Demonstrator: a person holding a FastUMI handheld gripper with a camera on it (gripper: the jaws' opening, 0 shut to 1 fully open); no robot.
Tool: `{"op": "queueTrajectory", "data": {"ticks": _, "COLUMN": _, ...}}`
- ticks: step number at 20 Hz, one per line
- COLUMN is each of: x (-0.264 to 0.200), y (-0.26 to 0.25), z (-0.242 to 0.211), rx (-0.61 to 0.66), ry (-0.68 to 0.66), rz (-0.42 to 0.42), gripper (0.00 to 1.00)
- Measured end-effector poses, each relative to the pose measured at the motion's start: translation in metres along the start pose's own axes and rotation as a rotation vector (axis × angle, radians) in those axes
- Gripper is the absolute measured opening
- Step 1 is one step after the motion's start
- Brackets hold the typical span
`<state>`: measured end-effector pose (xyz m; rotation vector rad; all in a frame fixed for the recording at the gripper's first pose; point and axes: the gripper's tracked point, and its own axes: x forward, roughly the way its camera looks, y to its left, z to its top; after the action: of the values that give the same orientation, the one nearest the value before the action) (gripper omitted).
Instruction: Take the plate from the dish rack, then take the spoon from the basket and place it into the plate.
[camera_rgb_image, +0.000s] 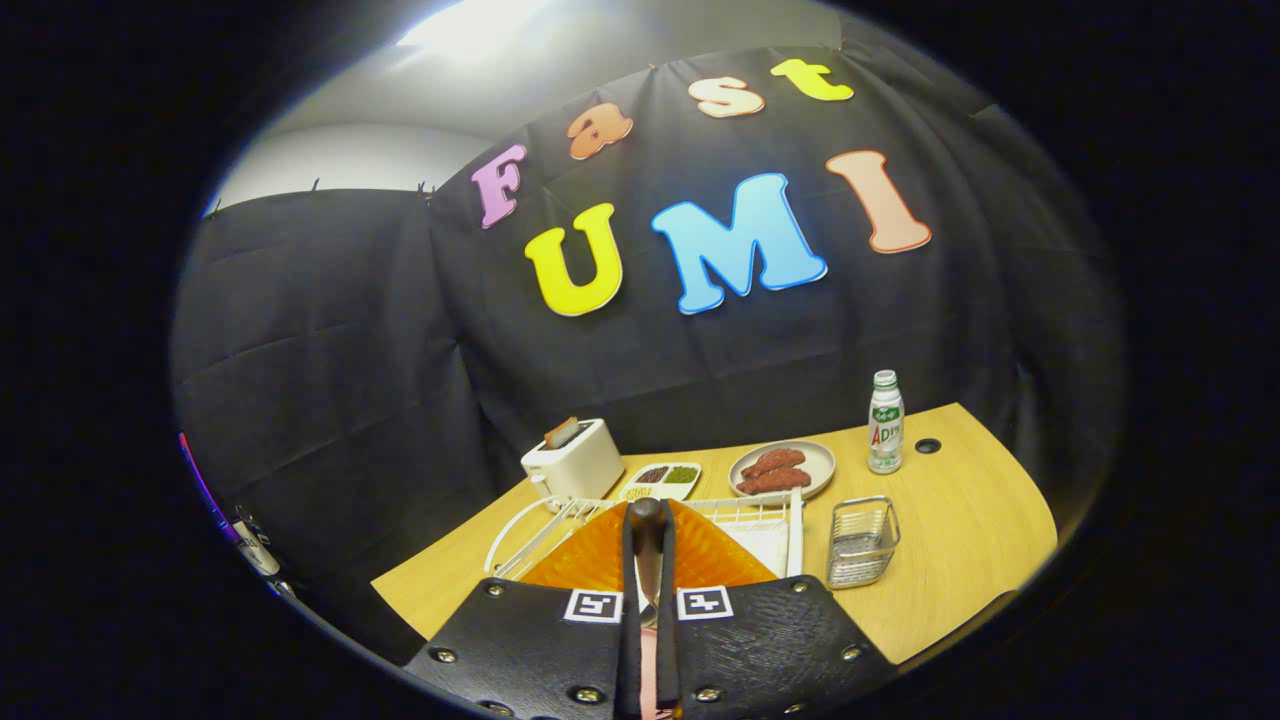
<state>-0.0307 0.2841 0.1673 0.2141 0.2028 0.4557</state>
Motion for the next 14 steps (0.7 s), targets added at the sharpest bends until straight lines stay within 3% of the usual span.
{"op": "queueTrajectory", "data": {"ticks": 7, "x": 0.015, "y": 0.037, "z": -0.086, "rx": -0.037, "ry": 0.165, "rz": 0.058, "gripper": 0.06}}
{"op": "queueTrajectory", "data": {"ticks": 14, "x": 0.022, "y": 0.056, "z": -0.115, "rx": -0.124, "ry": 0.214, "rz": 0.094, "gripper": 0.06}}
